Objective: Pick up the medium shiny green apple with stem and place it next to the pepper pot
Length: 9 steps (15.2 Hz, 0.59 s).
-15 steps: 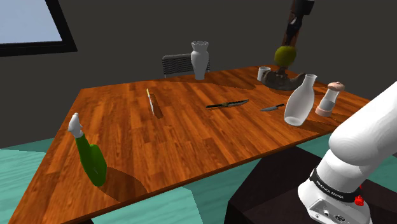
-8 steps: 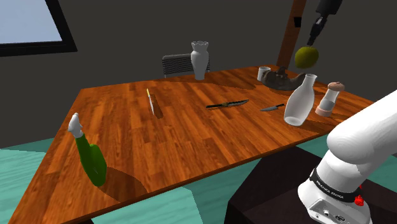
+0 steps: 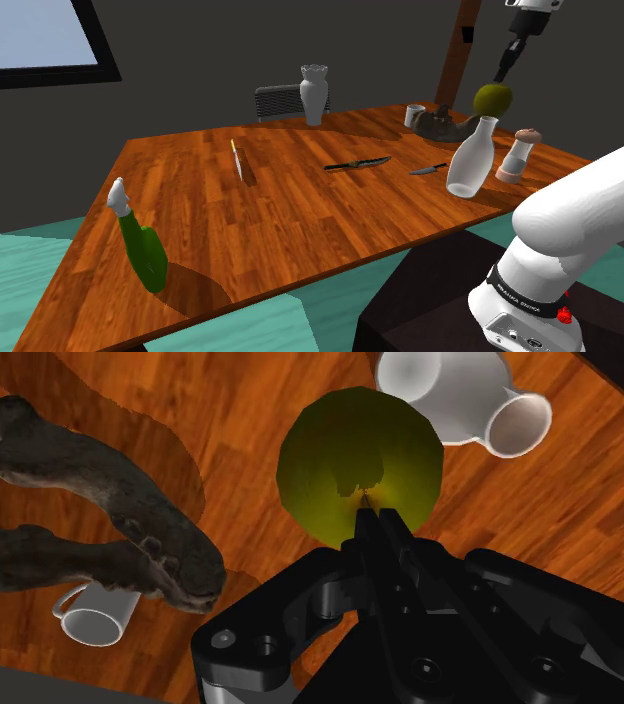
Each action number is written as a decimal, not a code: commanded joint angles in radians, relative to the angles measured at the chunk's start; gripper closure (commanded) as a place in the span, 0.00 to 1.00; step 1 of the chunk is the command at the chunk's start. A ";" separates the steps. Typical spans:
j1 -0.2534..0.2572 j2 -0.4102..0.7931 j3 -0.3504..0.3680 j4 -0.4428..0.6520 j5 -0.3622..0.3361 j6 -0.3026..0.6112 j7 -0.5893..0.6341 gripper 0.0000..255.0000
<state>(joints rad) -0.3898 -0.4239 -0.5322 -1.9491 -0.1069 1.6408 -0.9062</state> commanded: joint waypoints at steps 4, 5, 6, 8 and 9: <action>-0.006 -0.014 -0.004 -0.077 -0.008 0.065 0.000 1.00; -0.007 -0.016 -0.005 -0.092 -0.010 0.078 0.000 1.00; -0.008 -0.018 -0.007 -0.107 -0.011 0.091 0.000 1.00; -0.010 -0.021 -0.009 -0.136 -0.014 0.118 -0.001 1.00; -0.011 -0.022 -0.011 -0.151 -0.016 0.131 -0.001 1.00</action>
<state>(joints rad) -0.3998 -0.4437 -0.5419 -2.0835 -0.1209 1.7569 -0.9073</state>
